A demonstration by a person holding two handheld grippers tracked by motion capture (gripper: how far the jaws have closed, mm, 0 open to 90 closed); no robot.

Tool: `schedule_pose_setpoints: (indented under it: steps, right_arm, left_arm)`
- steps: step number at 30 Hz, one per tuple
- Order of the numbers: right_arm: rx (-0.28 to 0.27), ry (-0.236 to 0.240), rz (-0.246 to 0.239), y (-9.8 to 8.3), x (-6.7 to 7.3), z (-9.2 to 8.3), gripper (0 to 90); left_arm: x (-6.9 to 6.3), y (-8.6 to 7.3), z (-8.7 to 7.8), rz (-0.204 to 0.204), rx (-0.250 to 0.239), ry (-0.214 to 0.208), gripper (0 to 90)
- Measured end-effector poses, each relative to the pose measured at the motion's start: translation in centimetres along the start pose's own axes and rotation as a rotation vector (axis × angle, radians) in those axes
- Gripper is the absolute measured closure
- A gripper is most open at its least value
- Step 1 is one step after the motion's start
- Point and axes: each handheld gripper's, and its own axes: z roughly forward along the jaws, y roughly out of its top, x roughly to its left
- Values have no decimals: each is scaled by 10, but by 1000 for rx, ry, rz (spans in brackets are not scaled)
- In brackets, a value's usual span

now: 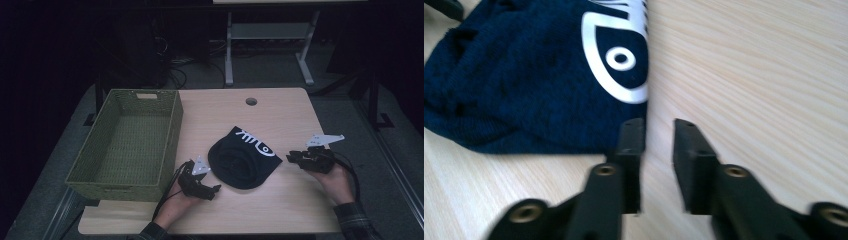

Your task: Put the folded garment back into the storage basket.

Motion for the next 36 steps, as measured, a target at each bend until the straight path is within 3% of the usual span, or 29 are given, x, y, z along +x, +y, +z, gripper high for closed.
schedule_pose_setpoints:
  steps: [2,4,5,7,15,21,24,28,31,36]
  right_arm:
    - [-12,-25,16,-8,4,-7,552]
    - [-5,-33,20,-11,6,-8,505]
    - [-5,-58,26,-18,10,-10,415]
    - [-2,-97,14,-25,14,-12,344]
    - [34,-122,33,-54,28,-18,167]
    - [61,-100,40,-67,35,-15,136]
    - [48,-102,45,-69,37,-16,133]
    - [47,-97,48,-70,37,-15,119]
    - [51,-91,38,-70,37,-15,106]
    - [51,-91,39,-70,37,-15,105]
  left_arm:
    - [0,0,0,-1,-1,0,121]
    - [0,0,0,-1,-1,0,121]
    - [0,0,0,-2,-2,0,121]
    - [0,0,0,-1,-2,0,121]
    - [-1,2,0,2,13,-1,121]
    - [-8,9,-2,36,45,7,129]
    - [-9,15,-5,15,54,-9,128]
    - [-10,22,-9,25,65,-8,128]
    - [-10,36,-10,47,108,-9,127]
    - [-11,55,-6,41,124,-22,128]
